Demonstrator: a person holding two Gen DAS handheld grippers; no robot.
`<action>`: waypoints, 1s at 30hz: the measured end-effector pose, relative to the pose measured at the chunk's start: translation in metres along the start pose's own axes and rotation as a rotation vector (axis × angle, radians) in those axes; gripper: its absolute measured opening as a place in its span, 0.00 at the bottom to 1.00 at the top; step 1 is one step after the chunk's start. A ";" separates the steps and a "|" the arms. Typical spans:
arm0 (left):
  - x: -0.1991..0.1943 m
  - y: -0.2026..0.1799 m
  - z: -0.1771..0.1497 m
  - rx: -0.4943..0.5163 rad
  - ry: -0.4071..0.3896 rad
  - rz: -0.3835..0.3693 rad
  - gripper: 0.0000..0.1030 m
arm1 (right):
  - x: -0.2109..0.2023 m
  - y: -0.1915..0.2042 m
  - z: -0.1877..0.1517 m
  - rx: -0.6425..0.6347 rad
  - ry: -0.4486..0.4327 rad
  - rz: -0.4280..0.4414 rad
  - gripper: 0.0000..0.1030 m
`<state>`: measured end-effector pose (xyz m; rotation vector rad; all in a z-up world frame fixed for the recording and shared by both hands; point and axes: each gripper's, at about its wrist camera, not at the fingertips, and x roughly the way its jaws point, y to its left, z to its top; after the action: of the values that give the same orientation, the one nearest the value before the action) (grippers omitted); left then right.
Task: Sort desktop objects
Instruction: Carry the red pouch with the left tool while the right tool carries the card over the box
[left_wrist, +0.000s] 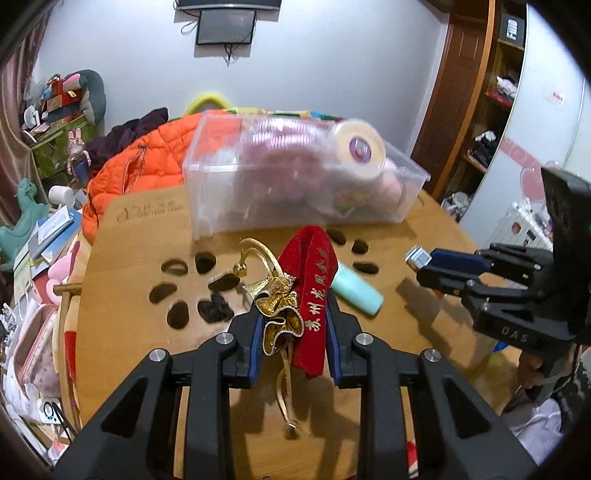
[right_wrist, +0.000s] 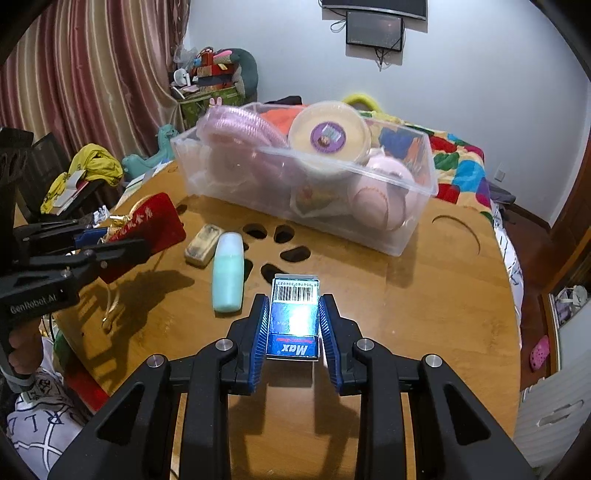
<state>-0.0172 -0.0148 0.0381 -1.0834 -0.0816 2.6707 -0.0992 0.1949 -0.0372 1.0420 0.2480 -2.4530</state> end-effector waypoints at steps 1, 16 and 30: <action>-0.003 -0.001 0.003 0.002 -0.011 0.000 0.27 | -0.001 -0.002 0.001 0.000 -0.006 -0.002 0.24; -0.028 0.000 0.051 0.006 -0.137 -0.031 0.27 | -0.034 -0.024 0.042 0.017 -0.133 -0.055 0.24; -0.012 0.013 0.095 0.015 -0.182 -0.019 0.27 | -0.022 -0.049 0.075 0.022 -0.172 -0.076 0.24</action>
<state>-0.0770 -0.0264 0.1128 -0.8285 -0.1048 2.7417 -0.1568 0.2198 0.0306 0.8378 0.2086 -2.6016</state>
